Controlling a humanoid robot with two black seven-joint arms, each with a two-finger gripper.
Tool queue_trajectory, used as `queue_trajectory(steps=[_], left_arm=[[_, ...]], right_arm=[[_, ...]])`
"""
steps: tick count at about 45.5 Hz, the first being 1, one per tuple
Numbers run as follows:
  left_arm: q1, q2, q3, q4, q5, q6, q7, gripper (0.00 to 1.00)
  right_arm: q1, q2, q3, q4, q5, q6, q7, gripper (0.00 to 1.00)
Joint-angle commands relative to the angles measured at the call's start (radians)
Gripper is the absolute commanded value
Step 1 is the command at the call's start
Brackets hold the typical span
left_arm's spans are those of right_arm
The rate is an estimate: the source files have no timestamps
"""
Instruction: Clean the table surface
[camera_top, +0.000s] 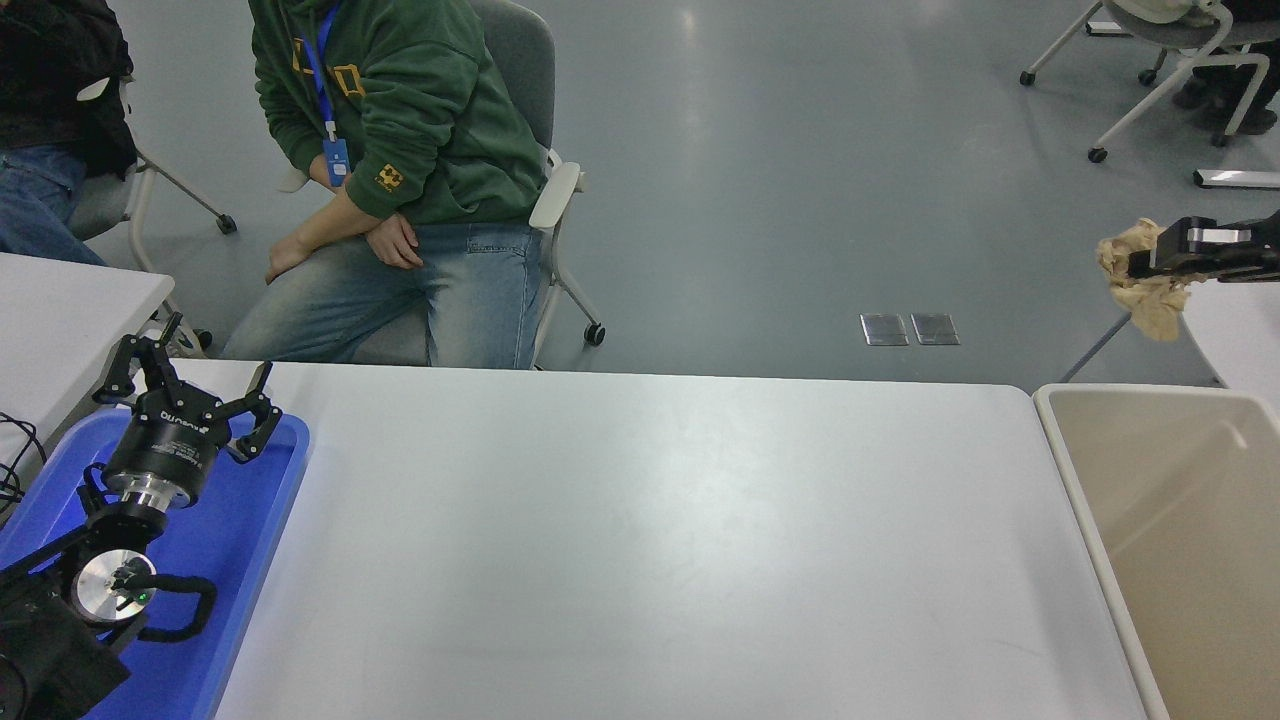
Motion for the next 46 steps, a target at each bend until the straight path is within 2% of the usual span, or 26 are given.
queue_trajectory(steps=[1, 9, 19, 30, 37, 46], left_arm=[[-0.001, 0.0, 0.0, 0.0, 0.0, 0.0, 0.0, 1.0], [-0.001, 0.0, 0.0, 0.0, 0.0, 0.002, 0.0, 1.0], [-0.001, 0.0, 0.0, 0.0, 0.0, 0.0, 0.0, 1.0], [-0.001, 0.0, 0.0, 0.0, 0.0, 0.002, 0.0, 1.0], [-0.001, 0.0, 0.0, 0.0, 0.0, 0.002, 0.0, 1.0], [-0.001, 0.0, 0.0, 0.0, 0.0, 0.002, 0.0, 1.0]], right_arm=[[-0.161, 0.021, 0.004, -0.138, 0.015, -0.108, -0.016, 0.0], [-0.301, 0.047, 0.005, -0.219, 0.12, -0.247, -0.065, 0.0], [-0.511, 0.12, 0.005, -0.399, 0.342, -0.294, -0.091, 0.0], [-0.759, 0.274, 0.037, -0.699, 0.52, -0.326, -0.097, 0.0], [-0.864, 0.365, 0.116, -0.833, 0.571, -0.367, -0.152, 0.0], [-0.928, 0.408, 0.241, -0.847, 0.571, -0.482, -0.235, 0.0]])
